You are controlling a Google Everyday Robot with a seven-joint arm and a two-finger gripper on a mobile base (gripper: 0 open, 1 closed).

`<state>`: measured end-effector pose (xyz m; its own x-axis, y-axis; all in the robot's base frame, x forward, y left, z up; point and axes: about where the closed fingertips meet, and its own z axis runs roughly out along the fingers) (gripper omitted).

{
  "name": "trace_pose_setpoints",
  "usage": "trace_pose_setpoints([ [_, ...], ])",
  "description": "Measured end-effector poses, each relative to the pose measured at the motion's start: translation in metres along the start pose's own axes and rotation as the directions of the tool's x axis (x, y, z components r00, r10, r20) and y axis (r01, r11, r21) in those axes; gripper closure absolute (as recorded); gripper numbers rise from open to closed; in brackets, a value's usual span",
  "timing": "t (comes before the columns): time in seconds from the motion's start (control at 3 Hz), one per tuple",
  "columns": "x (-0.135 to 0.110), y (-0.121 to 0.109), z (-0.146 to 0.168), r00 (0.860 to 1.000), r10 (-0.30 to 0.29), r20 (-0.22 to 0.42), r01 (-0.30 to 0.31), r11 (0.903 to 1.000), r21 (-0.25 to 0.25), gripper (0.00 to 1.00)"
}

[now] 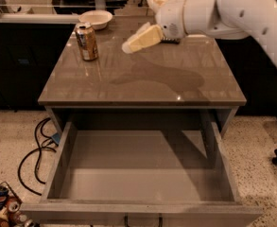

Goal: Place orange can into top drawer

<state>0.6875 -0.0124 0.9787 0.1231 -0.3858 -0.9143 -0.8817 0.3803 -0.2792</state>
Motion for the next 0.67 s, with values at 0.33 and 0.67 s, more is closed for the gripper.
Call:
trace_pose_setpoints([
  [0.33,-0.004,-0.032,0.059,0.997,0.009,0.076,-0.007,0.9998,-0.021,0.0],
  [0.67,-0.004,-0.048,0.102,0.995,0.029,0.092,-0.025,0.9991,-0.035,0.0],
])
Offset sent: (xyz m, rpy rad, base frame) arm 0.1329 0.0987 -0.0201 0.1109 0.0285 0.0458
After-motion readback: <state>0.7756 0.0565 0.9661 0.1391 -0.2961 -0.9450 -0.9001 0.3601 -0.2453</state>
